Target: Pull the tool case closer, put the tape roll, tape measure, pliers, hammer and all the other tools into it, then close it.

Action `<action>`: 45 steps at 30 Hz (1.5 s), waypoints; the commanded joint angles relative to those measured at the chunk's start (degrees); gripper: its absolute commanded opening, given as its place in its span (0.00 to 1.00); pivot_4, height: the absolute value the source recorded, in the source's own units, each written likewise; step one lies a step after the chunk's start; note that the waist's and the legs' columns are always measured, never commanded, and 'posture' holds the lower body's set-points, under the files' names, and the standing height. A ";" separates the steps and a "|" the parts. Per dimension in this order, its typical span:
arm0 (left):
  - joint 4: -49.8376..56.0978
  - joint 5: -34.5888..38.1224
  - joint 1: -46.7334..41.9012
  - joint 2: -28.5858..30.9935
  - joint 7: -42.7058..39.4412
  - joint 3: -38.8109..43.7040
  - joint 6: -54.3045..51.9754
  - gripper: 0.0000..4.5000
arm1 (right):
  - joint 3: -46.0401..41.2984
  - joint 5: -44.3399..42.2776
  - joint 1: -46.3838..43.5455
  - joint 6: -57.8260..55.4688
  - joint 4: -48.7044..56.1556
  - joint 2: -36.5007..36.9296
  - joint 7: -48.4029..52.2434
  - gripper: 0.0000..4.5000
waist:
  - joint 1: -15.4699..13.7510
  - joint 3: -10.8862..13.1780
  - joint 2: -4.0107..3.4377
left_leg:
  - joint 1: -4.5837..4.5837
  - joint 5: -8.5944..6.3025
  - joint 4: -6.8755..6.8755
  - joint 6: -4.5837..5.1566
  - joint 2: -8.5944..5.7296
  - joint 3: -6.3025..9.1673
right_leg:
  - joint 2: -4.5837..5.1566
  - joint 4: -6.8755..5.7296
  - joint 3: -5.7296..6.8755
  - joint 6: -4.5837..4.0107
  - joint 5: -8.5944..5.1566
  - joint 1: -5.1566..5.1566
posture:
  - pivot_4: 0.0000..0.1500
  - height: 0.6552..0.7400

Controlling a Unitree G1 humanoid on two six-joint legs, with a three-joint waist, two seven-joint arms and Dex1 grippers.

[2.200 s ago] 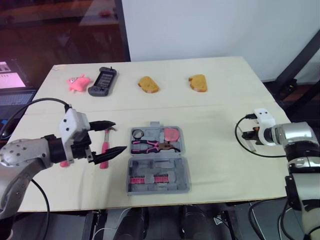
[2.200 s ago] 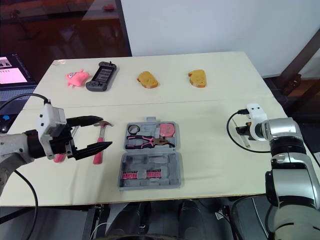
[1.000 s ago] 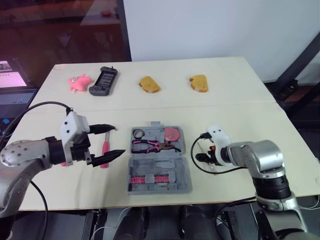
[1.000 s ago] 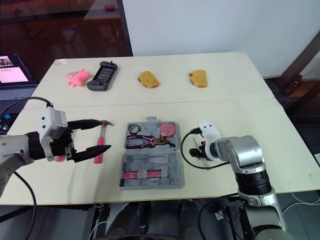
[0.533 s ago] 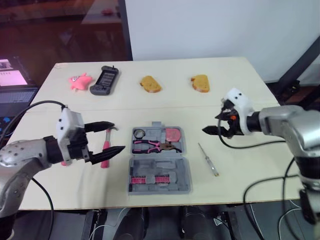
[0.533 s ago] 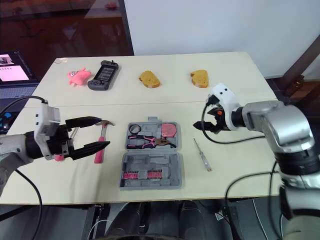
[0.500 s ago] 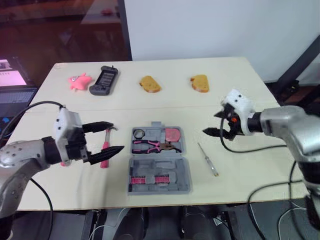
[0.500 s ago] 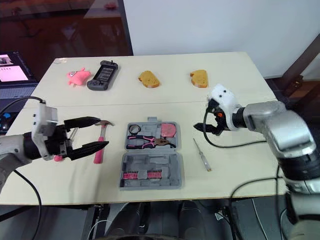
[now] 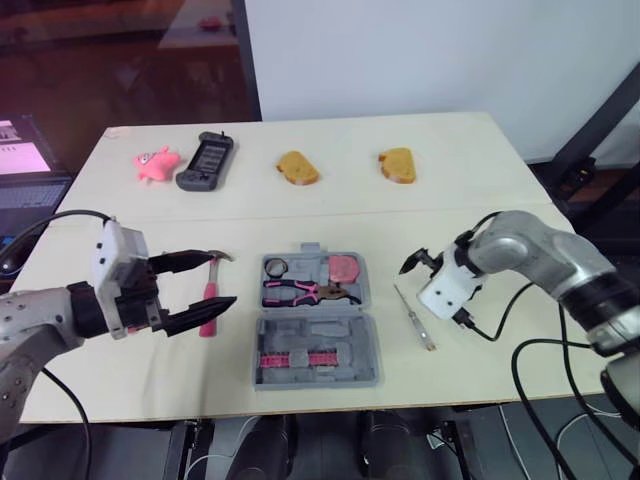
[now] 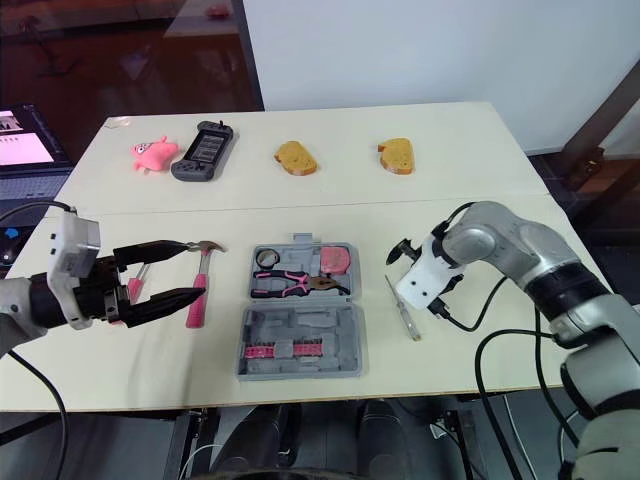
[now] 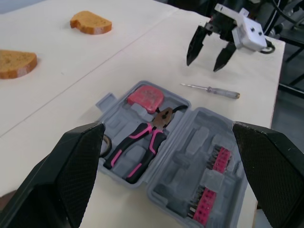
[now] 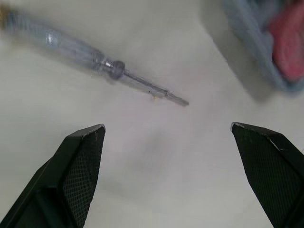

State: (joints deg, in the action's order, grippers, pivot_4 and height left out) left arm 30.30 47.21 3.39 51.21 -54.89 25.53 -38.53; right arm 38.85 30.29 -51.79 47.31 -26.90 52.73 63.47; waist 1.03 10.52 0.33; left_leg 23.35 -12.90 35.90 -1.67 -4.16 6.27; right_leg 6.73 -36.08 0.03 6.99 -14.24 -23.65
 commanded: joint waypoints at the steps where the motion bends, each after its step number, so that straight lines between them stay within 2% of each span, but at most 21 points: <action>1: 2.15 1.65 1.31 -0.03 0.51 2.53 -0.16 1.00 | 2.34 7.51 -4.05 11.62 -3.88 -1.24 -3.88 0.99 | -0.01 0.01 -0.01 | 0.00 0.00 0.00 0.00 0.00 0.03 | 0.00 -0.01 -0.01 -0.01 0.00 0.00 | 1.00 1.00; 8: 5.26 2.49 7.58 -1.20 1.26 6.13 0.17 1.00 | 4.89 11.48 -6.48 21.35 -5.82 -3.47 -5.57 0.99 | 0.09 0.02 0.00 | -0.02 0.01 -0.02 -0.01 0.01 0.14 | -0.04 -0.04 -0.05 -0.04 -0.02 0.00 | 1.00 1.00; 18: 8.37 1.28 17.04 -1.84 -2.84 10.30 2.90 1.00 | 6.54 10.74 -6.42 22.15 -4.11 -6.04 -2.47 0.99 | 0.05 0.02 0.00 | -0.06 0.01 0.00 -0.01 0.01 0.15 | -0.07 -0.06 -0.08 -0.24 -0.12 0.06 | 1.00 1.00; 21: 8.31 0.80 17.68 -1.64 -3.02 10.06 3.50 1.00 | 7.08 11.19 -6.09 21.54 -4.08 -6.78 -1.49 0.99 | 0.03 0.02 0.00 | -0.09 0.01 0.00 -0.01 0.01 0.16 | -0.08 -0.07 -0.08 -0.25 -0.13 0.09 | 1.00 1.00; 29: 8.19 0.65 16.91 -1.39 -2.50 9.28 3.44 1.00 | 8.45 19.03 -4.50 20.49 -8.11 -7.67 -5.85 0.99 | 0.05 0.00 0.03 | -0.18 0.01 -0.01 -0.02 0.01 0.17 | -0.09 -0.06 -0.07 -0.25 -0.13 0.17 | 1.00 1.00; 32: 8.07 0.39 16.53 -1.34 -2.24 8.57 3.45 1.00 | 9.03 20.96 -4.44 20.50 -9.30 -8.03 -7.23 0.81 | 0.02 -0.04 0.14 | -0.35 0.01 -0.02 -0.02 0.01 0.16 | -0.09 -0.05 -0.08 -0.26 -0.14 0.36 | 1.00 1.00; 34: 8.02 0.35 16.29 -1.36 -2.08 8.27 3.39 1.00 | 9.20 22.00 -4.47 19.94 -10.04 -8.62 -7.86 0.61 | 0.05 -0.07 0.28 | -0.57 0.01 -0.03 -0.02 0.01 0.17 | -0.09 -0.04 -0.07 -0.28 -0.15 0.57 | 1.00 1.00; 39: 7.85 0.08 16.30 -1.35 -2.06 8.05 3.33 1.00 | 9.11 22.81 -3.96 19.76 -10.07 -9.04 -7.75 0.01 | 0.46 -0.21 0.66 | -1.04 0.00 -0.28 -0.02 0.09 0.17 | -0.15 0.00 -0.09 -0.38 -0.21 0.93 | 1.00 1.00; 45: 7.47 -0.44 16.12 -1.43 -2.10 7.36 3.35 1.00 | 7.89 19.82 -3.24 17.58 -9.71 -7.90 -4.48 0.01 | 1.02 -0.20 0.69 | -1.05 0.00 -0.33 -0.02 0.10 0.18 | -0.15 -0.01 -0.09 -0.40 -0.22 0.92 | 1.00 1.00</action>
State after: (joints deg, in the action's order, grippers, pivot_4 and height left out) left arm 37.22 46.83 19.76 49.29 -57.06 32.60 -35.93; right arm 46.86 51.34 -56.13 66.38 -36.57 44.77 57.69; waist 2.06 10.31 1.02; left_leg 22.30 -12.90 35.57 -1.69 -4.06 6.47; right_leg 6.58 -36.09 -0.05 6.60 -14.46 -22.73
